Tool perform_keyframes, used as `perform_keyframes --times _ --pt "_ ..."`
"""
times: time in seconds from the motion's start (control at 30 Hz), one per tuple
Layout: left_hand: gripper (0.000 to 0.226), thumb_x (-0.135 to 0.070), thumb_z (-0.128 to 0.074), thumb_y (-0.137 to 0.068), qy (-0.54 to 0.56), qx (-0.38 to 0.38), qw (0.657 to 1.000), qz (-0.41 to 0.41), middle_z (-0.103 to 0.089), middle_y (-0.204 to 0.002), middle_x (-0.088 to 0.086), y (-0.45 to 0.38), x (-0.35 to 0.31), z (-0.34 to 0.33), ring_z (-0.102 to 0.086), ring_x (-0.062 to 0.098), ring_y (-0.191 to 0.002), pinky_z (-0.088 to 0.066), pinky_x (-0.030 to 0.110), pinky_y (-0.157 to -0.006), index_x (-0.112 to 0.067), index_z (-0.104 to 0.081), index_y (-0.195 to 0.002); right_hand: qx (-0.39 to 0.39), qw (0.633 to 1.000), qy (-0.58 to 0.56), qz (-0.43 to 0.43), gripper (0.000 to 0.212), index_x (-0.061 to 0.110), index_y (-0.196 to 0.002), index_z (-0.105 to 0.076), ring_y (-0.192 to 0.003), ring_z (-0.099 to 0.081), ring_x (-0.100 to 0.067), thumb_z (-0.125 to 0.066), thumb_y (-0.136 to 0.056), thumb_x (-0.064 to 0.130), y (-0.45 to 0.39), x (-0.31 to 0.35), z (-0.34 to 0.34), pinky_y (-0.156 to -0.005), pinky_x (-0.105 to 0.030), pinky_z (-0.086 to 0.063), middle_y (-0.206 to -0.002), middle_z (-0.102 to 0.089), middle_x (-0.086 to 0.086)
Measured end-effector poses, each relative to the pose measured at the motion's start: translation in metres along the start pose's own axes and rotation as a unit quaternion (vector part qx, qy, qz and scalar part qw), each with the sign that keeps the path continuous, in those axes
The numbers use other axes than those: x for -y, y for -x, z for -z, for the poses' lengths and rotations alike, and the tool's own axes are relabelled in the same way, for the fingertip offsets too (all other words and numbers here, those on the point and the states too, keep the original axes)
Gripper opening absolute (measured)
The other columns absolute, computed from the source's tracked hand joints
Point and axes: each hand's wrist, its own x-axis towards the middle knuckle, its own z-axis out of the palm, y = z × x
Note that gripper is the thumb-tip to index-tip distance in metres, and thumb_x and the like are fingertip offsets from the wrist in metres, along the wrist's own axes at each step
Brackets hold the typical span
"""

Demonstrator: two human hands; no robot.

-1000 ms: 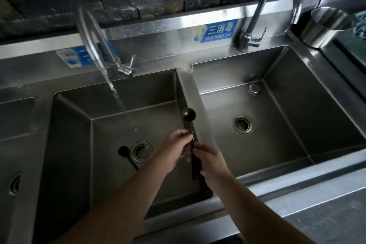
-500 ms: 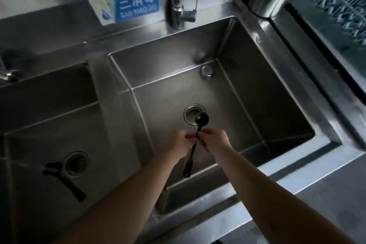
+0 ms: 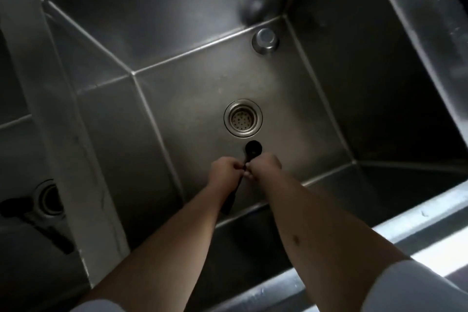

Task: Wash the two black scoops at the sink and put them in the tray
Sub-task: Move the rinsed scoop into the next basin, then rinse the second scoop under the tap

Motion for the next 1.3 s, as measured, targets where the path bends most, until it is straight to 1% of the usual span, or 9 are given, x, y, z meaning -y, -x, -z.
perform_keyframes --times 0.17,0.33,0.5,0.63,0.7,0.8,0.97,1.17,1.3 --pt "0.019 -0.022 -0.080 -0.065 -0.008 -0.018 1.000 0.025 -0.076 -0.089 0.005 -0.004 0.004 -0.009 -0.068 0.023 -0.087 -0.053 0.029 -0.074 -0.017 -0.076 -0.082 -0.011 1.000 -0.009 -0.005 0.034 -0.006 -0.111 -0.068 -0.101 -0.071 -0.036 -0.077 -0.079 0.002 -0.007 -0.004 -0.004 -0.090 -0.046 -0.059 -0.109 -0.073 -0.024" --pt "0.027 -0.025 -0.071 -0.077 -0.031 -0.010 0.999 0.006 -0.072 -0.106 0.011 0.006 -0.004 0.010 -0.065 0.027 -0.103 -0.048 0.029 -0.082 -0.013 -0.070 -0.100 0.016 0.998 -0.055 -0.007 0.034 -0.005 -0.117 -0.066 -0.091 -0.071 -0.032 -0.072 -0.084 0.001 0.023 0.001 0.011 -0.089 -0.047 -0.060 -0.108 -0.072 -0.021" --pt "0.042 -0.036 -0.050 -0.087 -0.193 -0.038 0.976 -0.092 -0.050 -0.136 0.017 0.058 -0.033 0.068 -0.045 0.038 -0.129 -0.041 0.047 -0.101 -0.016 -0.052 -0.123 -0.041 0.974 0.132 0.179 0.024 0.007 -0.097 -0.071 -0.096 -0.068 -0.031 -0.062 -0.090 0.028 0.111 0.020 0.019 -0.087 -0.040 -0.054 -0.106 -0.073 -0.018" --pt "0.060 -0.034 -0.052 -0.086 -0.336 -0.116 0.905 -0.235 -0.018 -0.159 0.019 0.114 -0.036 0.129 -0.014 0.043 -0.146 -0.026 0.058 -0.113 -0.026 -0.032 -0.142 -0.060 0.918 0.218 0.326 0.043 0.027 -0.127 -0.060 -0.115 -0.063 -0.031 -0.048 -0.090 0.045 0.184 0.021 0.010 -0.080 -0.033 -0.044 -0.124 -0.068 -0.008" --pt "0.064 -0.044 -0.050 -0.087 -0.361 -0.150 0.886 -0.248 -0.015 -0.160 0.021 0.141 -0.026 0.160 -0.012 0.043 -0.146 -0.025 0.056 -0.112 -0.026 -0.030 -0.145 -0.063 0.906 0.237 0.346 0.058 0.029 -0.142 -0.048 -0.134 -0.049 -0.027 -0.053 -0.088 0.050 0.209 0.018 0.004 -0.099 -0.038 -0.043 -0.145 -0.055 -0.004" --pt "0.068 -0.052 -0.047 -0.086 -0.352 -0.183 0.892 -0.215 -0.016 -0.160 0.020 0.179 -0.001 0.198 -0.014 0.040 -0.146 -0.024 0.050 -0.114 -0.025 -0.033 -0.147 -0.084 0.842 0.338 0.411 0.080 0.022 -0.156 -0.029 -0.154 -0.012 -0.023 -0.052 -0.090 0.062 0.242 0.021 -0.019 -0.121 -0.042 -0.021 -0.167 -0.019 -0.005" --pt "0.073 -0.062 -0.036 -0.086 -0.258 -0.202 0.938 -0.115 -0.008 -0.163 0.014 0.228 0.066 0.256 -0.009 0.035 -0.148 -0.016 0.050 -0.117 -0.029 -0.022 -0.150 -0.061 0.766 0.407 0.493 0.089 0.032 -0.158 -0.012 -0.155 0.000 -0.024 -0.042 -0.085 0.074 0.296 0.036 -0.086 -0.121 -0.054 -0.020 -0.170 -0.002 -0.004" --pt "0.075 -0.067 -0.023 -0.086 -0.232 -0.191 0.954 -0.017 -0.018 -0.160 0.015 0.253 0.151 0.300 -0.015 0.034 -0.147 -0.024 0.053 -0.115 -0.027 -0.022 -0.149 -0.028 0.691 0.476 0.543 0.082 0.035 -0.156 -0.015 -0.155 0.000 -0.027 -0.027 -0.084 0.073 0.336 0.046 -0.181 -0.121 -0.057 -0.020 -0.169 -0.008 -0.003" --pt "0.062 -0.056 -0.037 -0.086 -0.204 -0.199 0.959 0.002 -0.040 -0.147 0.012 0.256 0.206 0.320 -0.037 0.032 -0.134 -0.043 0.049 -0.103 -0.022 -0.038 -0.139 0.026 0.691 0.490 0.530 0.068 0.027 -0.153 -0.027 -0.153 -0.013 -0.027 -0.046 -0.094 0.055 0.347 0.056 -0.251 -0.119 -0.054 -0.026 -0.165 -0.022 -0.005"
